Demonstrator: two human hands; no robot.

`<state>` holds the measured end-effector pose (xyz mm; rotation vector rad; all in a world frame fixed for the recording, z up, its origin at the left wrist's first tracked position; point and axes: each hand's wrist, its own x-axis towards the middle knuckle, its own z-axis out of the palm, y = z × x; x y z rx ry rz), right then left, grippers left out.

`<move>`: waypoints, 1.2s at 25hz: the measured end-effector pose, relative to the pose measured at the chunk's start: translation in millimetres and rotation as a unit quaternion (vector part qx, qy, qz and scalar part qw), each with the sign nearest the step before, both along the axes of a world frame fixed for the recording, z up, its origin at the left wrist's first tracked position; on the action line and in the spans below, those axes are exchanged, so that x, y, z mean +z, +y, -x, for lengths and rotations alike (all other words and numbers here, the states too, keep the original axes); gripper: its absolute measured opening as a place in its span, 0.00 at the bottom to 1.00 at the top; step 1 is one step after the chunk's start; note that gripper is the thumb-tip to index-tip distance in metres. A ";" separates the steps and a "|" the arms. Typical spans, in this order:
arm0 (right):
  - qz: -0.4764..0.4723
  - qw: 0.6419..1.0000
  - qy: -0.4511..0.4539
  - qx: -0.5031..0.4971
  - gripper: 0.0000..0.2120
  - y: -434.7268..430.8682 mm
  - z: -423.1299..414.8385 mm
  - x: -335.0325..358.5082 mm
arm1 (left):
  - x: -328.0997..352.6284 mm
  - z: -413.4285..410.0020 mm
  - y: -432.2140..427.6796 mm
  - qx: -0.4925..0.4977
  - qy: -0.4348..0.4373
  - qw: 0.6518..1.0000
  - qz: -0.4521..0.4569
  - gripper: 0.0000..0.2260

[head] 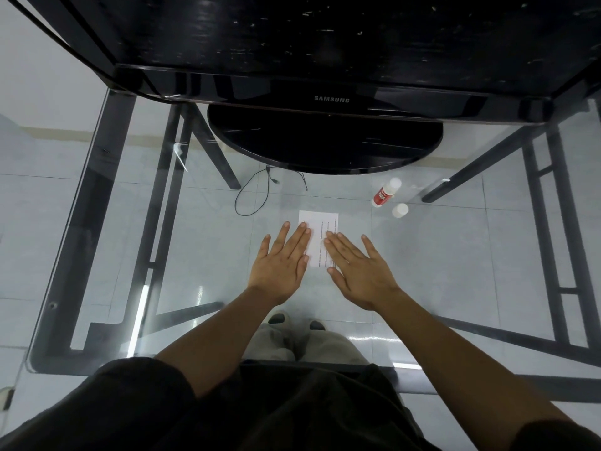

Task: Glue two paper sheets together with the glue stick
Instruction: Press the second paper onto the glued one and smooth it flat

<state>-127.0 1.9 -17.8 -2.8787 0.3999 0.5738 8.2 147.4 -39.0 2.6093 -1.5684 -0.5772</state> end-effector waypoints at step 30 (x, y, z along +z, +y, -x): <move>0.069 0.987 -0.031 -0.141 0.28 3.3 -27.6 -11.5 | 5.2 2.0 -0.7 -0.001 0.002 1.000 -0.005 0.23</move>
